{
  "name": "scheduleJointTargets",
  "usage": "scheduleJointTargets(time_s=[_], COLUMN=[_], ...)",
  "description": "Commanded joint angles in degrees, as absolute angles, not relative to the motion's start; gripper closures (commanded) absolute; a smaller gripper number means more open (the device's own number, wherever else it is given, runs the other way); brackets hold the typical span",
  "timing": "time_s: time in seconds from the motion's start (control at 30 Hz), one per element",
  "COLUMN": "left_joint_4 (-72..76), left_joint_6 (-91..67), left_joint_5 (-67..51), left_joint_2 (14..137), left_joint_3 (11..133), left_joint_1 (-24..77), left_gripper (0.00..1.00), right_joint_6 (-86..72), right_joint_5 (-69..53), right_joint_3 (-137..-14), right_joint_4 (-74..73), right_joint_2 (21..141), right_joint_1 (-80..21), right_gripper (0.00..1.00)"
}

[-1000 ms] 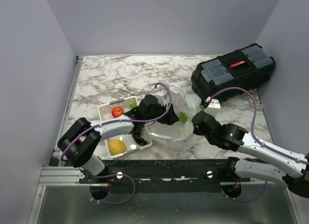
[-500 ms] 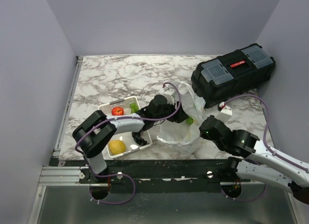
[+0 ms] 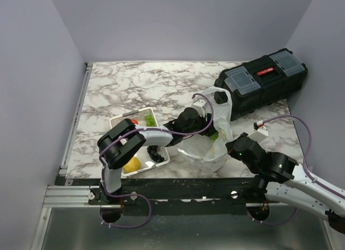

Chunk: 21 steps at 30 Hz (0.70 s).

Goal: Take the fake fruits out of the plastic bag

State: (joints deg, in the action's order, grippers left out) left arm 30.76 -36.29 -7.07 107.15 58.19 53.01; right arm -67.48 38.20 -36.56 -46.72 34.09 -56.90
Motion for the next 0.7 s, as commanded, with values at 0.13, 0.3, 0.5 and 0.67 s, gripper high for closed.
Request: scheduleJointTargets(time_s=[0.13,0.3,0.5,0.67], left_joint_4=[29.4,28.7,26.8,24.7], left_joint_6=[-35.2,-34.9,-35.6,-35.3], left_joint_5=[-1.7,-1.4,-0.7,-0.4], left_joint_2=[111.8,114.1,117.3,119.0], left_joint_3=[62.1,63.0,64.5,66.4], left_joint_1=[53.8,54.0,54.6,54.6], left_gripper=[0.45,0.42,0.37,0.32], right_joint_6=[-67.6,-67.2,-66.7,-66.6], right_joint_5=[39.5,39.2,39.2,39.2], right_joint_3=[-36.3,-36.1,-36.1,-36.3], right_joint_4=[-46.9,-46.5,-46.1,-46.2], right_joint_2=[33.3,32.6,32.2,32.1], right_joint_1=[-56.9,-56.9,-56.9,-56.9], right_gripper=[0.99,0.99,0.99,0.99])
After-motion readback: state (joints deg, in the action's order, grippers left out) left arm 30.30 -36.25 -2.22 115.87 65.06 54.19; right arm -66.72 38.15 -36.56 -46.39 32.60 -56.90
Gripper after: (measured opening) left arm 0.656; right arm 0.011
